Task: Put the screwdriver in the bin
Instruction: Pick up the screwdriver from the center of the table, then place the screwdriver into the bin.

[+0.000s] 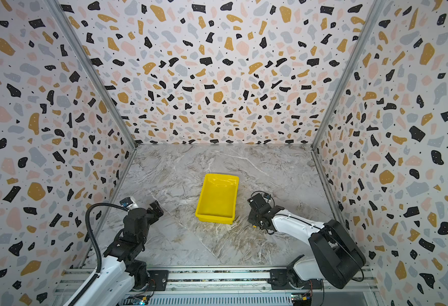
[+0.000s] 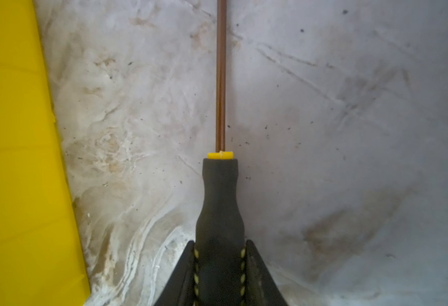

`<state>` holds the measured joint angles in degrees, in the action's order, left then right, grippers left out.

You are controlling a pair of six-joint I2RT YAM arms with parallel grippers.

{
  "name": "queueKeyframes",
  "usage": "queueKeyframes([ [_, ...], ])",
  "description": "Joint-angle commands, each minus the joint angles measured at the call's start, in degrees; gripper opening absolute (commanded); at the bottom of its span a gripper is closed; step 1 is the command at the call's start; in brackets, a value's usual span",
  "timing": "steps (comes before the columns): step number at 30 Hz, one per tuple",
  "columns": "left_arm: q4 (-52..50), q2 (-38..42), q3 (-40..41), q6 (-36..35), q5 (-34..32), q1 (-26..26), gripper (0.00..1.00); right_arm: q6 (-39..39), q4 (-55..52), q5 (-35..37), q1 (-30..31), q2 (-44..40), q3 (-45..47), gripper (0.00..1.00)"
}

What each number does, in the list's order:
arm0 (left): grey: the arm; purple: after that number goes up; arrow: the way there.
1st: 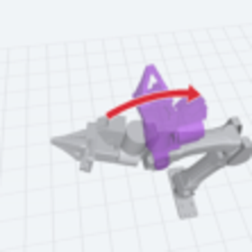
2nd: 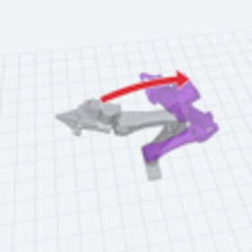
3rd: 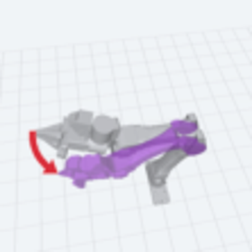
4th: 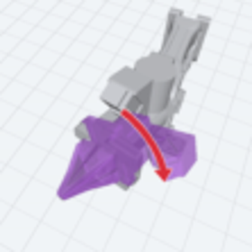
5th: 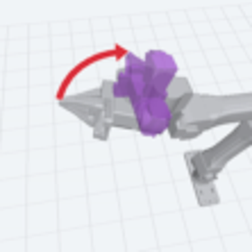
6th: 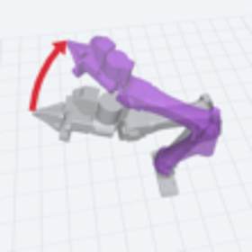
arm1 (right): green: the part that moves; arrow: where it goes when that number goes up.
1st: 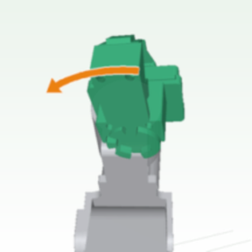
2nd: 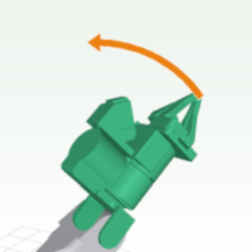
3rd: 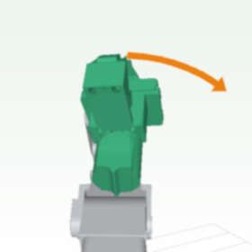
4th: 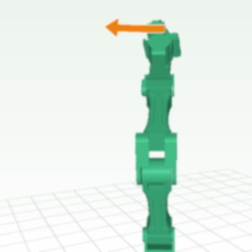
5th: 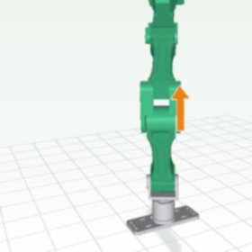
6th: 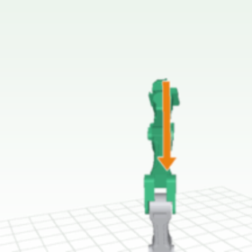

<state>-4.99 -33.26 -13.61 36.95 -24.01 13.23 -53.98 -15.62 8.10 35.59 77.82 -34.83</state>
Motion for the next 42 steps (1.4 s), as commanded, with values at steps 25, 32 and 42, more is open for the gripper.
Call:
queueKeyframes([
  [25,2.5,1.5,1.3,0.0,1.1,-0.1,0.89,-7.9,-3.2,14.9,20.7,8.9,-27.7,0.22],
  [32,2.4,1.9,1.4,-0.1,1.2,-0.2,0.9,-6.0,-4.6,14.0,21.3,19.3,-35.1,0.22],
  [42,2.5,2.1,1.5,-0.1,1.4,-0.1,0.9,-4.0,-3.4,8.6,18.1,23.8,-36.4,0.23],
])
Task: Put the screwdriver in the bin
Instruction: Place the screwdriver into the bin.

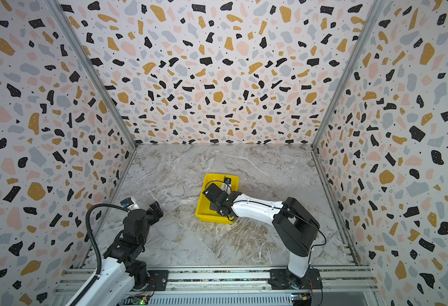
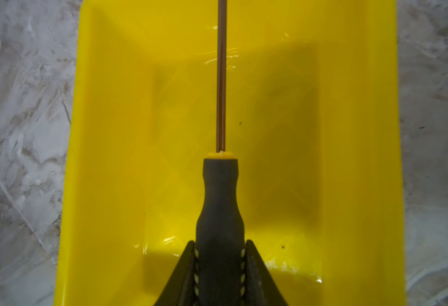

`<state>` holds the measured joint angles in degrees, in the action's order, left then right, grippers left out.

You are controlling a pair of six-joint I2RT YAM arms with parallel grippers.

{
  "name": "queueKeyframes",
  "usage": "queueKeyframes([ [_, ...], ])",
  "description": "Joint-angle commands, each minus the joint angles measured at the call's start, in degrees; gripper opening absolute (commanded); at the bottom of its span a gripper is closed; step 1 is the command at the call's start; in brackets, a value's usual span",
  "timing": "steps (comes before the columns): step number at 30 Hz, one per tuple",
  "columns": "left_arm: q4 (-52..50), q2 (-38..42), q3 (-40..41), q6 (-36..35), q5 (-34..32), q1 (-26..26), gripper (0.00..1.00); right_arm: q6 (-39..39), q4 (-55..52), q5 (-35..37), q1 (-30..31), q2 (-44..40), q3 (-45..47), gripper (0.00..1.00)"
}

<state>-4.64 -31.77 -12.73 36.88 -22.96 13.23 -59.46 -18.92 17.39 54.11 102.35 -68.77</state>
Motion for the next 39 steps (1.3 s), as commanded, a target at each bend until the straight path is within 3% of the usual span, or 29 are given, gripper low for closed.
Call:
queueKeyframes([
  [1,2.1,0.6,0.6,-0.1,0.2,-0.2,0.9,1.8,-0.2,-0.7,-0.4,-0.5,-2.6,0.24],
  [17,1.7,1.1,0.6,0.2,-0.1,-0.1,0.9,3.3,-0.6,-1.8,-1.0,0.1,-2.6,0.26],
  [26,1.5,1.7,0.8,0.3,-0.3,-0.2,0.9,4.2,0.1,-2.2,-1.0,-1.7,-1.9,0.38],
  [39,1.1,2.3,0.8,0.4,-0.3,-0.1,0.9,7.6,-1.1,-0.1,-1.5,-8.1,-2.7,0.45],
])
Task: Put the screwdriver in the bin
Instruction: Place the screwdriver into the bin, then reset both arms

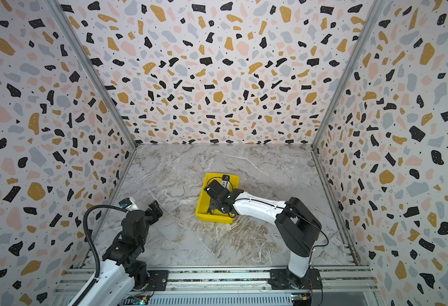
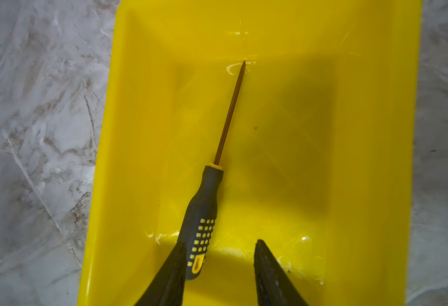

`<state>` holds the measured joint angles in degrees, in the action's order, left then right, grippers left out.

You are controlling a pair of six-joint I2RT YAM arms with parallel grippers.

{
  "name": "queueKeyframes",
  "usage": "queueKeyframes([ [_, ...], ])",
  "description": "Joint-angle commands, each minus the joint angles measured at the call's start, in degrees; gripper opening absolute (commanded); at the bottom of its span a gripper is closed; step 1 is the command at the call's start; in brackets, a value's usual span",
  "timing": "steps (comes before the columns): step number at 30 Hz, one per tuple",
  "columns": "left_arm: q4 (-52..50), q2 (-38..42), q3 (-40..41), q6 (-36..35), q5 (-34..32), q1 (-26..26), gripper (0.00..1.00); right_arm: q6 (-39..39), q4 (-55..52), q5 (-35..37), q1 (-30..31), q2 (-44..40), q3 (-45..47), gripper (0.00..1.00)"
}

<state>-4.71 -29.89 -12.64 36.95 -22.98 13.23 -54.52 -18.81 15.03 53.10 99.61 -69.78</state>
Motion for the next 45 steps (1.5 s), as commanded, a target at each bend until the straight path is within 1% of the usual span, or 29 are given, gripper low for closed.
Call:
queueKeyframes([
  [1,1.1,0.4,0.7,0.4,-0.2,-0.1,0.9,3.9,-1.0,3.0,-0.8,-6.6,-1.6,0.46],
  [3,1.2,0.4,0.7,0.3,-0.2,-0.1,0.9,7.1,-0.5,4.3,-2.0,-9.5,-0.8,0.52],
  [5,1.2,0.4,0.8,0.3,-0.2,-0.1,0.9,10.5,1.2,6.3,-3.0,-12.9,1.2,0.62],
  [8,1.2,0.4,0.8,0.3,-0.3,-0.2,0.9,15.2,7.3,12.9,-3.4,-18.8,7.7,0.74],
  [9,1.3,0.4,0.8,0.3,-0.2,-0.2,0.9,17.1,10.2,14.7,-3.3,-21.0,10.8,0.79],
  [10,1.3,0.4,0.8,0.3,-0.3,-0.1,0.91,19.2,12.8,16.1,-3.2,-23.0,13.6,0.89],
  [11,1.2,0.4,0.8,0.4,-0.2,-0.1,0.9,22.4,16.2,17.6,-3.0,-25.4,17.0,1.0],
  [13,1.2,0.4,0.8,0.4,-0.2,-0.1,0.9,28.5,22.5,21.6,-2.7,-29.6,23.7,0.99],
  [16,1.5,0.4,0.9,0.4,-0.3,-0.1,0.91,37.8,33.0,30.0,-2.5,-35.0,33.9,0.99],
  [17,1.5,0.4,0.8,0.4,-0.3,-0.2,0.9,42.3,38.0,32.3,-2.6,-36.5,37.5,1.0],
  [18,1.5,0.3,0.8,0.4,-0.3,-0.1,0.9,47.4,43.9,33.9,-2.7,-37.8,41.5,0.98],
  [21,1.4,0.3,0.8,0.4,-0.2,-0.2,0.9,61.4,60.2,34.5,-3.9,-40.5,51.8,0.95],
  [22,1.4,0.3,0.8,0.4,-0.3,-0.2,0.9,64.5,63.7,34.2,-4.5,-40.9,54.2,0.95],
  [23,1.5,0.3,0.8,0.5,-0.2,-0.2,0.91,67.3,67.3,33.4,-5.6,-41.0,56.7,1.0],
  [24,1.5,0.3,0.9,0.4,-0.2,-0.1,0.91,69.2,69.6,32.3,-7.0,-40.8,58.5,0.99],
  [26,1.5,0.3,0.9,0.4,-0.2,-0.2,0.91,70.2,72.0,31.6,-10.0,-40.0,60.0,0.99],
  [28,1.6,0.2,0.9,0.4,-0.2,-0.1,0.91,69.0,72.9,30.4,-13.9,-38.3,60.3,0.99],
  [31,1.6,-0.1,0.9,0.6,-0.2,-0.1,0.91,64.2,74.7,27.0,-20.2,-33.9,60.2,0.99],
  [33,1.6,-0.1,0.9,0.6,-0.3,-0.2,0.91,59.9,77.6,27.2,-23.6,-30.2,60.0,0.99],
  [35,1.6,-0.1,1.0,0.8,-0.6,-0.2,0.91,57.5,82.2,28.9,-25.4,-26.5,60.3,0.99],
  [36,1.6,-0.1,1.0,0.8,-0.7,-0.1,0.91,57.9,85.1,28.8,-26.3,-24.8,60.3,0.99],
  [39,1.4,-0.1,0.9,0.9,-0.9,-0.1,0.91,58.7,88.7,27.8,-28.7,-21.2,59.0,0.99],
  [40,1.4,-0.1,0.9,0.9,-0.9,-0.2,0.9,58.1,88.2,27.2,-29.6,-20.6,58.3,0.99],
  [41,1.3,-0.1,0.9,0.9,-1.0,-0.1,0.91,56.4,84.2,26.8,-30.5,-20.6,56.6,0.99],
  [45,1.4,-0.1,0.9,1.0,-1.3,-0.2,0.91,52.2,78.0,19.7,-35.6,-21.7,55.2,0.99],
])
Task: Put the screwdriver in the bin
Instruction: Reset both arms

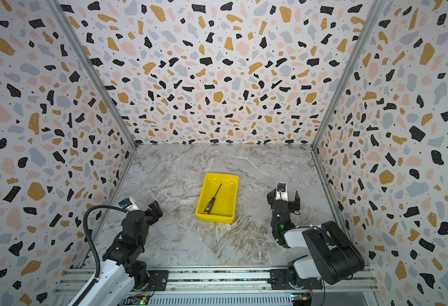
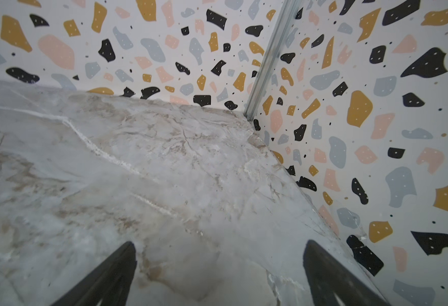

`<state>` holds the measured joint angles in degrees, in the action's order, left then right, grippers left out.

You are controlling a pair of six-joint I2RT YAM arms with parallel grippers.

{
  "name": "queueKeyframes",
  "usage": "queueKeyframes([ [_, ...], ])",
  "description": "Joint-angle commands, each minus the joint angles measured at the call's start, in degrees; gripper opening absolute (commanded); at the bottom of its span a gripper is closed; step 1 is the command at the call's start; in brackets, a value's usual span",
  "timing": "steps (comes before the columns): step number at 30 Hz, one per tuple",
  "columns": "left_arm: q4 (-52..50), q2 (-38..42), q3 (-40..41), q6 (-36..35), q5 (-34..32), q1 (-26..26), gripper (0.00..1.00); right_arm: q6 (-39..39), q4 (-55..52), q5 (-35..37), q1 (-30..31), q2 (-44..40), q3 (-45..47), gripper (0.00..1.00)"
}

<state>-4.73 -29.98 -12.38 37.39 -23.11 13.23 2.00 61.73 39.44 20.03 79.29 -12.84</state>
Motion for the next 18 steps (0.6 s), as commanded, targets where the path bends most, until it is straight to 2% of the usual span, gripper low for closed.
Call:
queueKeyframes([
  [1,1.4,0.0,0.7,0.6,-1.1,-0.1,0.91,-5.1,-3.3,-6.5,-3.8,-2.0,-1.7,0.99],
  [4,1.6,0.0,0.7,0.5,-0.8,-0.1,0.91,-7.9,-5.0,-12.4,-8.3,-3.5,-1.2,0.99],
  [6,1.7,-0.1,0.7,0.5,-0.7,-0.1,0.91,-6.9,-1.9,-12.7,-9.3,-3.8,0.1,0.99],
  [9,1.7,-0.2,0.7,0.5,-0.6,-0.1,0.91,-4.6,7.9,-13.4,-9.5,-2.9,4.1,0.99],
  [11,1.7,-0.2,0.7,0.4,-0.4,-0.1,0.91,-2.9,21.5,-13.8,-9.9,1.4,7.8,0.99],
  [14,1.6,-0.1,0.7,0.4,-0.5,-0.1,0.91,-2.4,16.3,-16.9,-9.4,0.3,6.5,0.99],
  [17,1.6,0.1,0.7,0.4,-0.4,-0.1,0.91,-1.7,15.9,-23.4,-11.0,2.7,5.5,0.99],
  [18,1.6,0.1,0.7,0.4,-0.4,-0.2,0.92,-1.8,18.1,-23.6,-11.0,5.0,5.3,0.99],
])
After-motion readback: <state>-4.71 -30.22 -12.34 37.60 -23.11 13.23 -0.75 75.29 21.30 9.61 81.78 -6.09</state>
